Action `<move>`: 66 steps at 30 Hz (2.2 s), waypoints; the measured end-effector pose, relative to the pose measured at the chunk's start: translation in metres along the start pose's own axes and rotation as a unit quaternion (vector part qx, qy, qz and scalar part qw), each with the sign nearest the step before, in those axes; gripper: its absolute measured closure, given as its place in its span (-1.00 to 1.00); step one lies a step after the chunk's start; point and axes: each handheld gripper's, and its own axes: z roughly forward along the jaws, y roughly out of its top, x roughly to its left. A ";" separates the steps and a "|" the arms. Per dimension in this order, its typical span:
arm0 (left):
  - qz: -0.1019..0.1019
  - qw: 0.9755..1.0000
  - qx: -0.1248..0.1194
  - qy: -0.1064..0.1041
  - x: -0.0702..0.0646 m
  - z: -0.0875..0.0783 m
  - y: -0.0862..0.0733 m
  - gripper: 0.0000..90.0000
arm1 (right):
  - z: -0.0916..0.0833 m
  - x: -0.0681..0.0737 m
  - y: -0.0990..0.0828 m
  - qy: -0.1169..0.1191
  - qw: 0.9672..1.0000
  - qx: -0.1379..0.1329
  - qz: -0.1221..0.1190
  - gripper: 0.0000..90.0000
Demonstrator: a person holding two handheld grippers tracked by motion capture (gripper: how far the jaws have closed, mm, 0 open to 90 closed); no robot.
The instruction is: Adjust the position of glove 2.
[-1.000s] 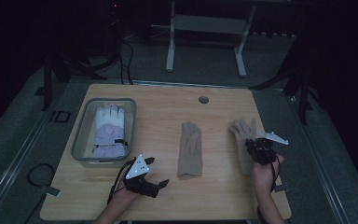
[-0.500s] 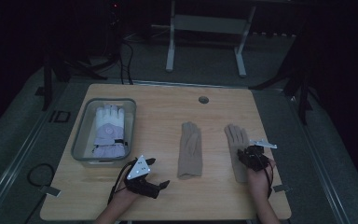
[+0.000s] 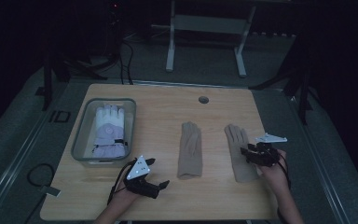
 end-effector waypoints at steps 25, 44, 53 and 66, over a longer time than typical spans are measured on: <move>0.002 1.000 0.003 -0.002 -0.002 0.002 -0.001 -0.95 | 0.022 -0.006 -0.024 0.006 0.999 -0.004 0.036 0.87; 0.003 1.000 0.001 -0.001 -0.001 0.000 -0.001 -0.95 | -0.020 0.041 0.027 -0.060 0.992 -0.066 0.090 0.88; 0.002 1.000 0.000 -0.004 0.000 0.000 -0.001 -0.95 | -0.021 0.081 0.058 -0.046 0.991 -0.090 0.086 0.88; 0.008 1.000 -0.004 -0.004 -0.001 -0.002 0.000 -0.95 | 0.017 0.148 0.081 -0.023 0.991 -0.097 0.092 0.88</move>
